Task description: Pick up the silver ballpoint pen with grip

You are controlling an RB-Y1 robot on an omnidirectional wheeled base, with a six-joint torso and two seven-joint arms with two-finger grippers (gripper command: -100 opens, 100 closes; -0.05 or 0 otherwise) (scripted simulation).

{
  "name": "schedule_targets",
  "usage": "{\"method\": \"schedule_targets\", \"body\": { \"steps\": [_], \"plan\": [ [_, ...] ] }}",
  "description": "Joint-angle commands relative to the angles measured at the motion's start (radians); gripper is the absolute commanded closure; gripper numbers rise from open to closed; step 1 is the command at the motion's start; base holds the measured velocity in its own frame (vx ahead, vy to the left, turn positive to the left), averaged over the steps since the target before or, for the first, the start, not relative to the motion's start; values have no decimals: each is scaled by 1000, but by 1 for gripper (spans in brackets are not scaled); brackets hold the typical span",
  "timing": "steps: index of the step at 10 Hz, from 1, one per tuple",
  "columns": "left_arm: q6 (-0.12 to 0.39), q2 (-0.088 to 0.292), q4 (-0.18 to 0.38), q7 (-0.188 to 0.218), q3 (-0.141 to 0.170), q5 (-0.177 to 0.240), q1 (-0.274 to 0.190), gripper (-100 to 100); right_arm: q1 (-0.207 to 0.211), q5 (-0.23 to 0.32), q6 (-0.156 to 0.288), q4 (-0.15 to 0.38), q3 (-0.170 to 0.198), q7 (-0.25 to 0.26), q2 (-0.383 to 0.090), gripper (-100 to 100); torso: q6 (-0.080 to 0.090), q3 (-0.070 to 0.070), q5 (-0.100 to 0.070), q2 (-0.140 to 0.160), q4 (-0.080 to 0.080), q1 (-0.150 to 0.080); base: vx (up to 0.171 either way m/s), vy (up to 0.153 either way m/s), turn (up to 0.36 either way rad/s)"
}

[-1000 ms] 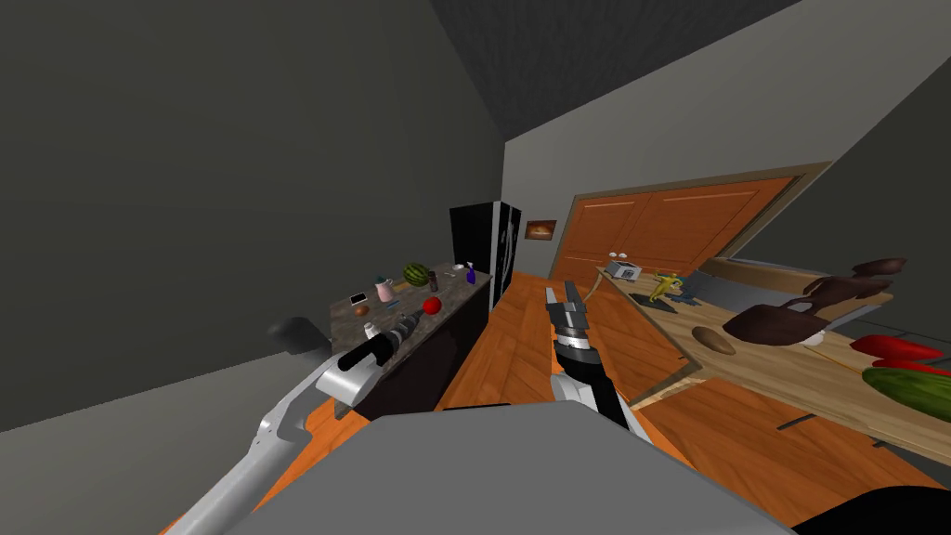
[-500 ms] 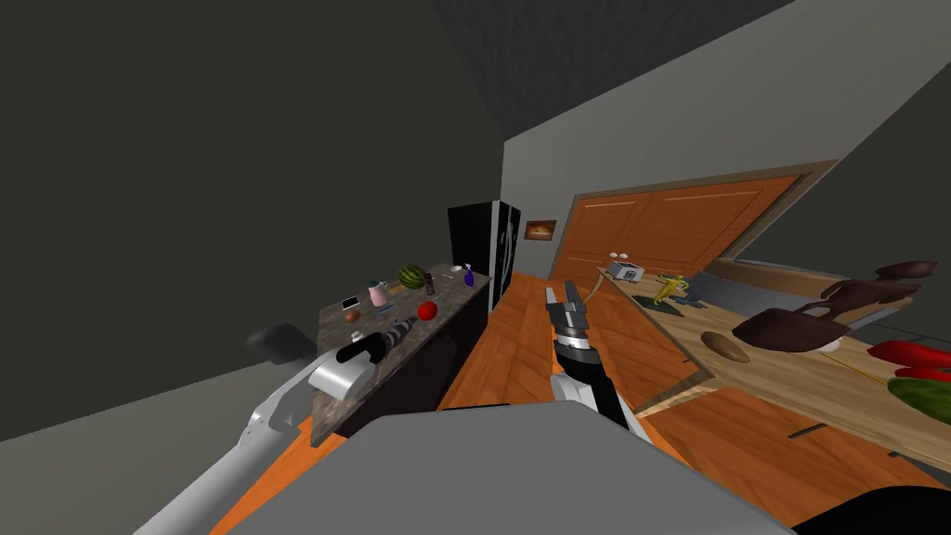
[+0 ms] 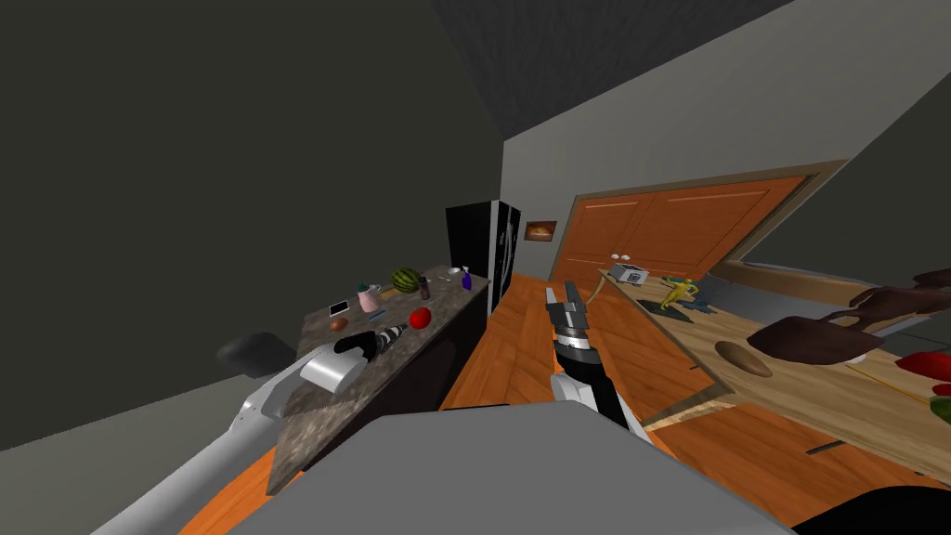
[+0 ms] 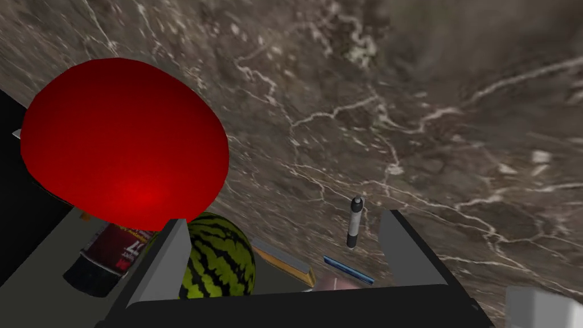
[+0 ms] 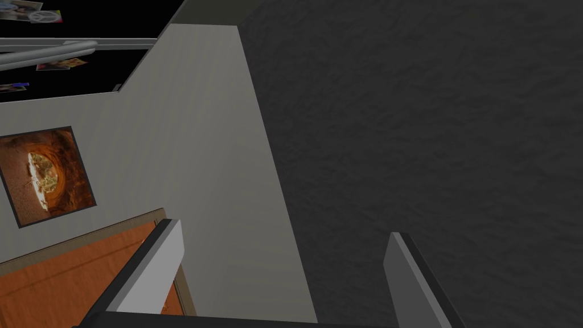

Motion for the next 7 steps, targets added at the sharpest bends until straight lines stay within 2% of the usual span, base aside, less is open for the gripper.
{"method": "schedule_targets", "body": {
  "steps": [1,2,4,7],
  "plan": [
    [37,50,41,-24,10,44,2,-100,0,0,0,0,0,0,0,0,0,0,0,0,0,0,101,-30,-1],
    [37,53,41,-24,10,44,2,-100,0,0,0,0,0,0,0,0,0,1,0,1,0,1,77,-23,-3],
    [103,115,99,-53,17,96,-5,-100,0,0,0,0,0,0,0,0,0,1,0,2,1,2,110,-42,-7],
    [182,200,170,-85,18,159,-8,-100,0,0,0,0,0,0,0,0,0,-1,0,-3,-1,-1,166,-61,-5]
  ]
}}
